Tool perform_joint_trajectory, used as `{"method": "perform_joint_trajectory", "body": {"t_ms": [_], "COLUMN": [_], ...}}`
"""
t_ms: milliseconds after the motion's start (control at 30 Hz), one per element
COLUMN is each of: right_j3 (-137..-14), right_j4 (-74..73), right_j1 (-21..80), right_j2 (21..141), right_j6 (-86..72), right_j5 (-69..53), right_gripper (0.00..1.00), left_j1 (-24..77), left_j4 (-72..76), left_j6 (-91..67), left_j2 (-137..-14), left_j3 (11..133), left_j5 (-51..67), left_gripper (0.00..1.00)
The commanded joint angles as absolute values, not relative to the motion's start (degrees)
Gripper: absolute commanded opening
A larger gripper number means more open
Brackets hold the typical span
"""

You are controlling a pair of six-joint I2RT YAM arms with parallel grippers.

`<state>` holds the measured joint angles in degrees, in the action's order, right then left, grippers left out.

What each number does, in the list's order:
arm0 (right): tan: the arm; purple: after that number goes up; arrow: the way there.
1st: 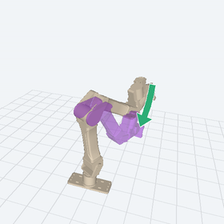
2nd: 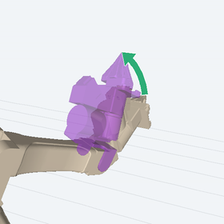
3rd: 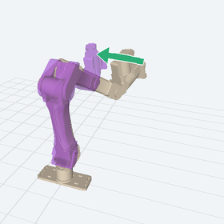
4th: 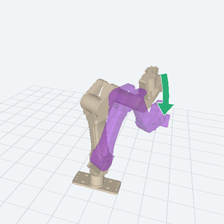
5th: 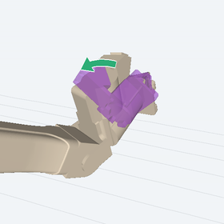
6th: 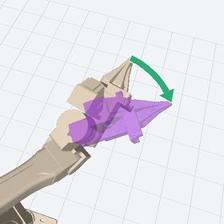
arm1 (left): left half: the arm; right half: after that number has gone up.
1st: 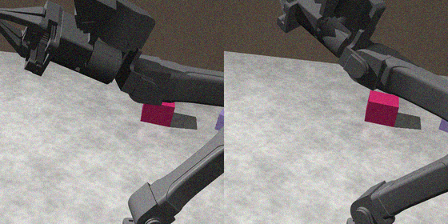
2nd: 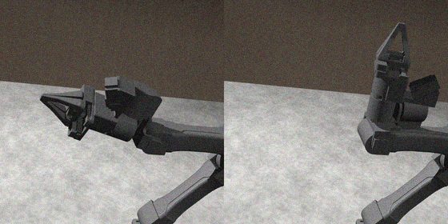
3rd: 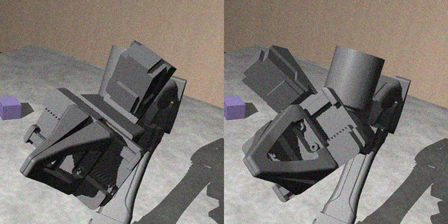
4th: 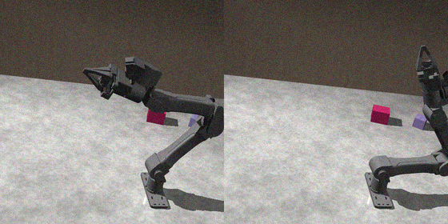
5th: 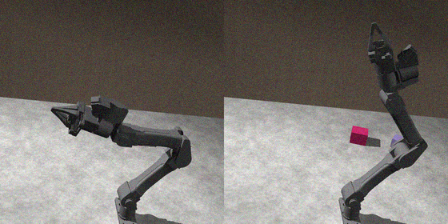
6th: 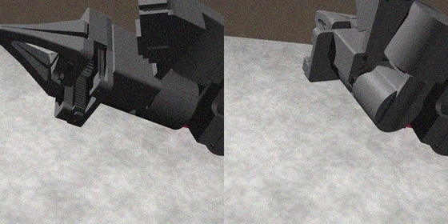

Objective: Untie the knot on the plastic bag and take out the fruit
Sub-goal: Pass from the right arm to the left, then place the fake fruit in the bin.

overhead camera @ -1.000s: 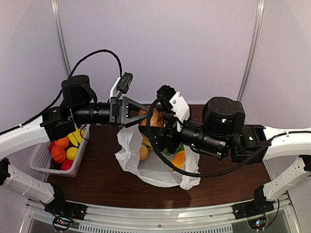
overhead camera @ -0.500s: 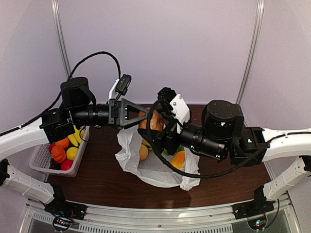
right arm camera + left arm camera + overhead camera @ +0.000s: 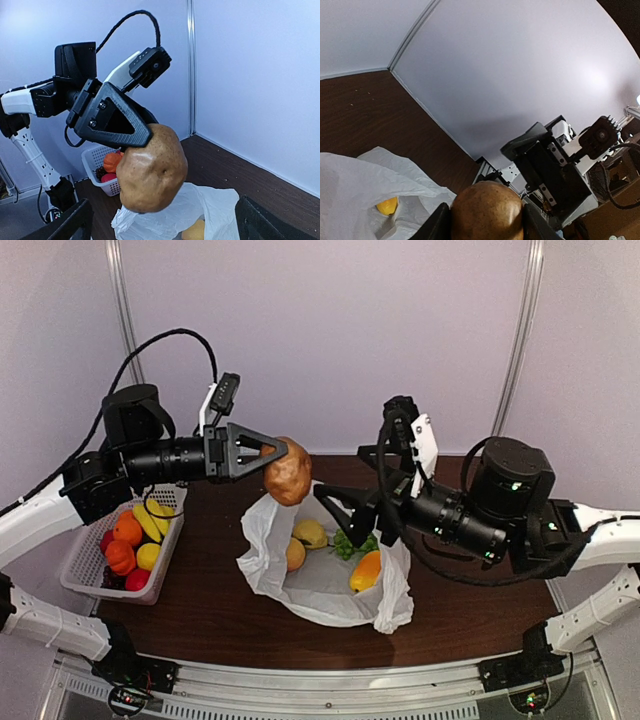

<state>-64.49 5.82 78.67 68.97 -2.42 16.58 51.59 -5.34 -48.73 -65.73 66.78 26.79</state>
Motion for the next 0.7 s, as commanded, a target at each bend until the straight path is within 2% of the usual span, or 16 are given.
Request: {"method": "perform_joint_trajectory", "body": {"t_ms": [0,167,267,400,533,667], "right_j3": [-64.1,-67.5,-68.1,-66.9,-65.3,-65.0], "right_j4": [2.2,-10.2,-15.3,-18.9,-19.7,-19.7], "right_j1": [78.4,74.9,70.5,63.3,59.6,58.5], "right_j2": [65.0,64.6,64.2,63.3,62.5,62.1], "right_j6": [-7.7,-11.9,-14.9,-19.3,-20.7,-20.7], "right_j5": [23.6,30.2,30.1,26.7,25.1,24.1], "right_gripper": [0.99,0.99,0.99,0.99,0.99,0.99], "left_j1": [42.0,26.7,16.8,6.1,-1.8,-13.4], "left_j4": [-12.1,-21.5,-24.8,-29.3,-29.4,-21.5], "left_j6": [-43.5,-37.9,-34.8,-30.0,-27.9,-31.8], "left_j2": [-62.3,-61.1,-61.4,-62.3,-63.7,-64.5], "left_j3": [68.6,67.9,66.0,64.6,62.4,56.0], "left_j5": [24.8,28.7,30.5,23.8,13.9,17.3], "left_gripper": [0.41,0.4,0.39,0.37,0.36,0.36]}}
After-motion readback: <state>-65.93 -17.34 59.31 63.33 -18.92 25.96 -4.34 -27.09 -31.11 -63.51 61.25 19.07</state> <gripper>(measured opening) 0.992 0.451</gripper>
